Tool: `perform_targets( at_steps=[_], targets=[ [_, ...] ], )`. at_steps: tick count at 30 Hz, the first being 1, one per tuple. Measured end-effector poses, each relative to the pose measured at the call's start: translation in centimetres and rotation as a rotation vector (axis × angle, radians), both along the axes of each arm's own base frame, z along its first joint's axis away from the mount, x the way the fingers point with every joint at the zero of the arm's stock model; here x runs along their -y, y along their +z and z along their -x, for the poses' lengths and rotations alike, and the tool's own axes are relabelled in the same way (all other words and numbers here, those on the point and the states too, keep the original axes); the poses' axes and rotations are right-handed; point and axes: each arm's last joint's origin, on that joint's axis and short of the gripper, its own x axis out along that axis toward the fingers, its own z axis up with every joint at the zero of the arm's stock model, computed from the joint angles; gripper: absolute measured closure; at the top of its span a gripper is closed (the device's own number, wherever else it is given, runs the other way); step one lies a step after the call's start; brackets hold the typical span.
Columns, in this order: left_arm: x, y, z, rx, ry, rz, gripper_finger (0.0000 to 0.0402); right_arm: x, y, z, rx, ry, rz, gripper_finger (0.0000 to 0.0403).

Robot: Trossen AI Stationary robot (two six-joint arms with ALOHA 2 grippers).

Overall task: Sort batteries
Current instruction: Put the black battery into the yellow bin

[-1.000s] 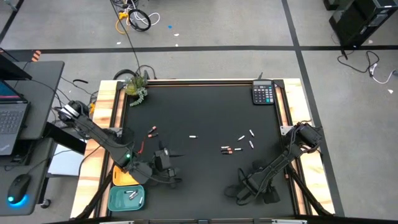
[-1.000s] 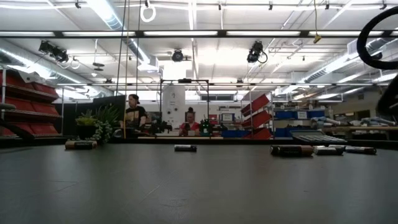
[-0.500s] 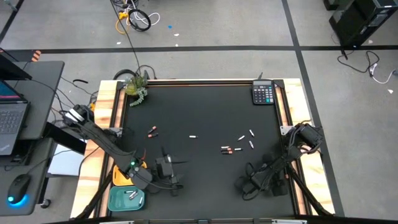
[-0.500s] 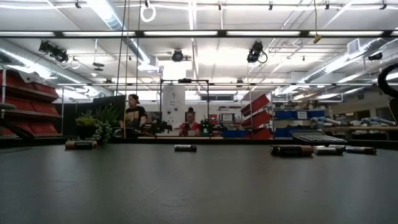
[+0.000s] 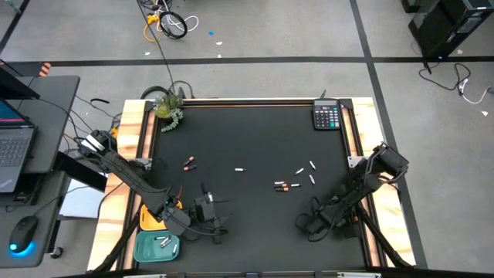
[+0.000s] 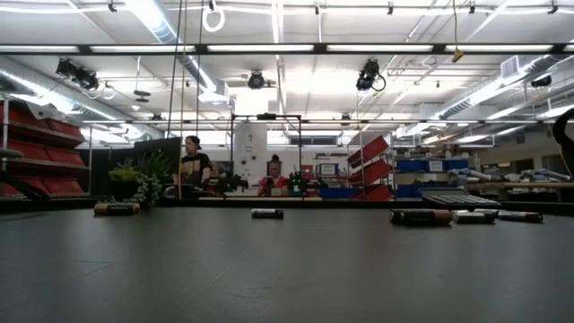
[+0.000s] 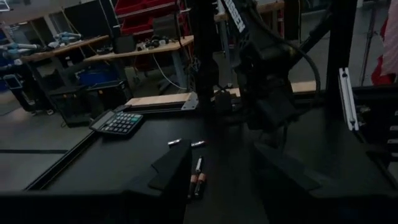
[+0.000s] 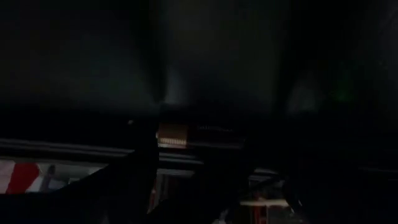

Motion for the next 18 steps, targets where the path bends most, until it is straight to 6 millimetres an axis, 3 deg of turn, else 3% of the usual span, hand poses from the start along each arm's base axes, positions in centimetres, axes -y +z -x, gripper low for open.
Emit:
perform_targets(
  at_steps=[12, 18],
  targets=[
    [0.0, -0.5, 0.1, -0.051, -0.018, -0.039, 0.023, 0.7, -1.7, 1.8, -0.01, -0.138, 0.031, 0.0059],
    [0.0, -0.5, 0.1, -0.062, -0.03, -0.085, 0.023, 0.7, -1.8, 1.8, -0.003, -0.13, 0.049, 0.0115]
  ],
)
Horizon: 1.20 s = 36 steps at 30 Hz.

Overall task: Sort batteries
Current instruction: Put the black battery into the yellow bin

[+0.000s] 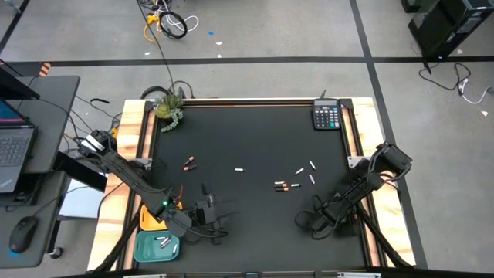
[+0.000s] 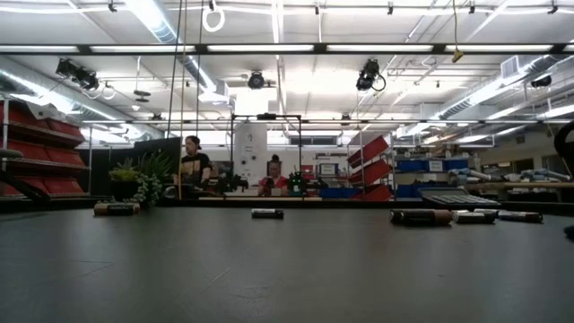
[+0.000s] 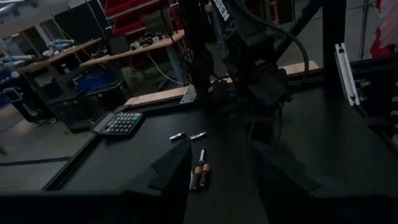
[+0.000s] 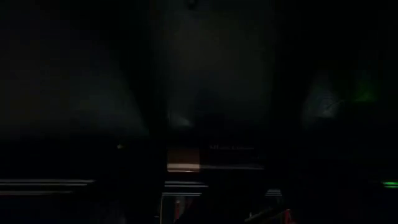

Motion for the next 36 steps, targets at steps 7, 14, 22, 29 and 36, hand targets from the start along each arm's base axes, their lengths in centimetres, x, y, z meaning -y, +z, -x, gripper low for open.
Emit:
perform_targets(
  at_steps=[7, 14, 22, 29, 36],
  targets=[
    [0.0, 0.0, 0.0, -0.004, -0.003, -0.02, 0.023, -0.1, 0.0, 0.0, 0.002, 0.004, 0.004, 0.0179],
    [0.0, 0.0, 0.0, -0.003, -0.003, -0.019, 0.023, -0.2, 0.4, -0.4, 0.003, 0.03, 0.019, 0.0179],
    [-0.2, 0.2, 0.2, -0.005, 0.062, -0.06, 0.023, 0.0, 0.8, -1.3, 0.05, 0.074, 0.042, 0.0179],
    [-1.2, 2.7, 2.0, 0.016, 0.09, -0.056, 0.023, 1.3, 1.4, -1.6, 0.026, 0.142, 0.103, 0.0179],
    [-2.5, 4.1, 3.1, 0.007, 0.089, -0.056, 0.023, 2.8, 3.9, -2.4, 0.08, 0.099, 0.117, 0.0179]
  ],
)
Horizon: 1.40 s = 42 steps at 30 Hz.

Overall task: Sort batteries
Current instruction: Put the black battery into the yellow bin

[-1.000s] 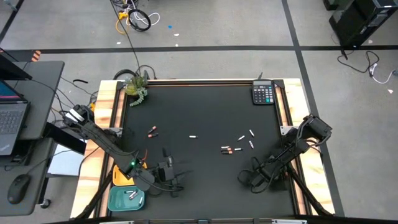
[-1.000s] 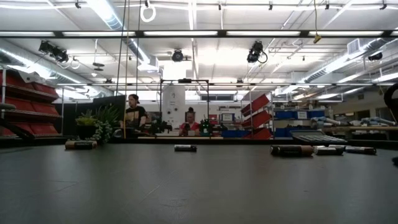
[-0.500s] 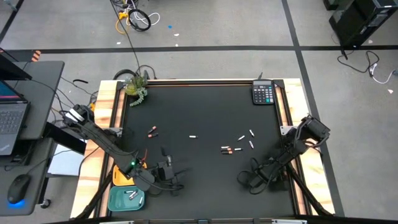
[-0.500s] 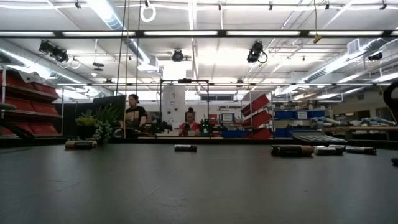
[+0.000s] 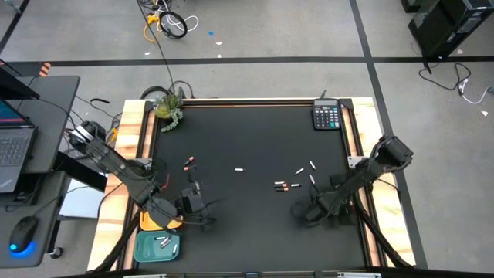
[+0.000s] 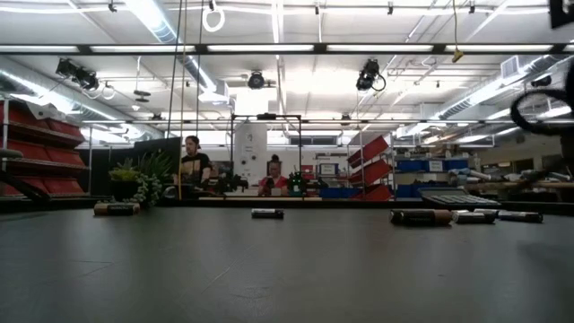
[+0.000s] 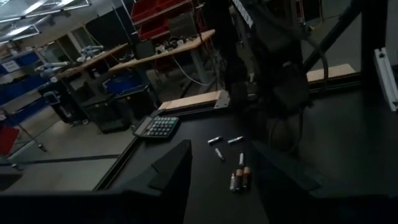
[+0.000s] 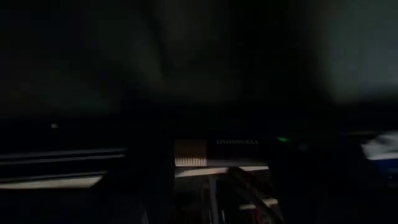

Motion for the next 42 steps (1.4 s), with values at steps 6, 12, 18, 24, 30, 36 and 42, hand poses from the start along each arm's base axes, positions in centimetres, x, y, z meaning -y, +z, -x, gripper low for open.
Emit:
perform_targets(
  at_steps=[6, 12, 18, 24, 30, 36, 42],
  targets=[
    [-1.0, -0.9, -0.3, -0.08, -0.004, -0.003, 0.023, 0.8, 3.7, -2.4, 0.256, -0.041, -0.003, 0.0179],
    [-1.4, -4.1, -0.9, -0.171, -0.073, 0.077, 0.023, 1.1, 7.9, -6.1, 0.802, -0.109, -0.072, 0.0179],
    [-0.1, -6.9, -1.8, -0.229, -0.119, -0.126, 0.023, 1.6, 11.8, -10.1, 1.384, -0.198, -0.185, 0.0179],
    [0.8, -7.7, -3.3, -0.24, -0.017, -0.405, 0.023, 2.7, 14.3, -13.0, 1.717, -0.323, -0.285, 0.0179],
    [1.2, -6.6, -4.7, -0.215, 0.115, -0.576, 0.0223, 3.1, 14.6, -14.8, 1.844, -0.38, -0.346, 0.0179],
    [1.0, -5.6, -5.5, -0.173, 0.115, -0.555, 0.0187, 2.7, 14.3, -16.3, 1.925, -0.367, -0.435, 0.0179],
    [1.4, -4.8, -5.8, -0.107, 0.015, -0.525, 0.0177, 2.5, 14.6, -16.8, 1.989, -0.343, -0.476, 0.0179]
  ],
)
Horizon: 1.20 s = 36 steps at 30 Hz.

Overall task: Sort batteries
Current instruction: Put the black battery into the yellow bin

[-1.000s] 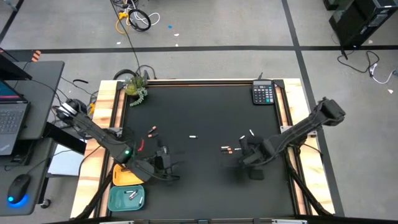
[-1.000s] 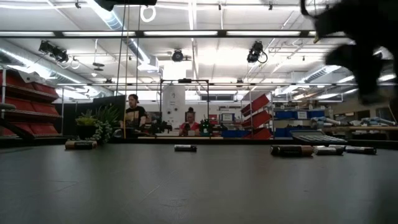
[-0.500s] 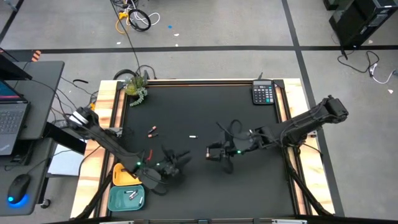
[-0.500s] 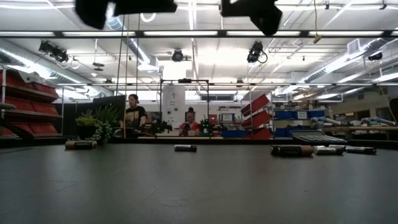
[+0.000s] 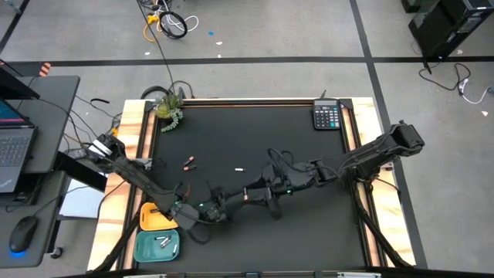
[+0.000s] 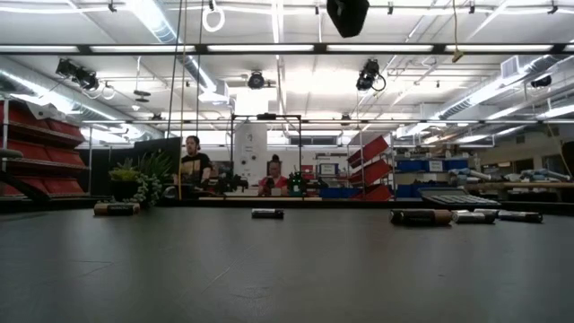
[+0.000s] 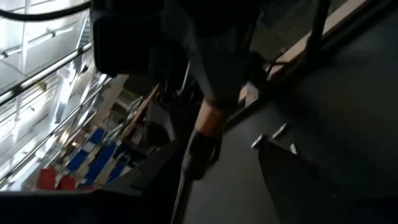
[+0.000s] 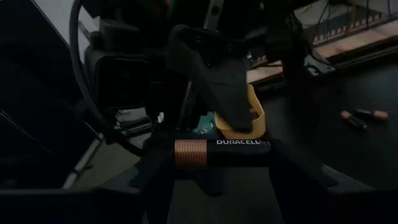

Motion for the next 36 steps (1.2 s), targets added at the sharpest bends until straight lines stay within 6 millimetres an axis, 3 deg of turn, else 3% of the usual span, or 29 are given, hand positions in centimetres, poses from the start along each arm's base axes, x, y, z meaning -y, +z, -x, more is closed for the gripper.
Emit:
perform_targets(
  at_steps=[9, 16, 22, 26, 28, 36],
  targets=[
    [-0.3, 0.9, -0.3, 0.081, -0.038, 0.053, 0.0228, -0.1, 0.3, -0.2, 0.047, 0.016, -0.017, 0.0179],
    [-0.7, 1.0, -0.6, 0.079, -0.069, 0.018, 0.0344, -0.2, 0.3, -0.2, 0.045, 0.019, -0.058, 0.0179],
    [-0.7, 1.1, -0.6, 0.074, -0.051, 0.001, 0.0345, -0.7, 0.4, 0.0, 0.054, 0.026, -0.039, 0.017],
    [-0.7, 1.0, -0.6, 0.077, -0.037, 0.029, 0.0345, -0.6, 0.5, -0.1, 0.073, 0.03, 0.004, 0.0046],
    [-0.6, 0.8, -0.3, 0.04, -0.016, 0.017, 0.0345, -0.1, 0.4, -0.2, 0.067, 0.027, 0.023, 0.0022],
    [-2.0, 2.1, 3.0, -0.072, 0.013, 0.166, 0.0345, 3.2, 0.2, -0.8, 0.05, 0.095, 0.124, 0.0066]
  ],
)
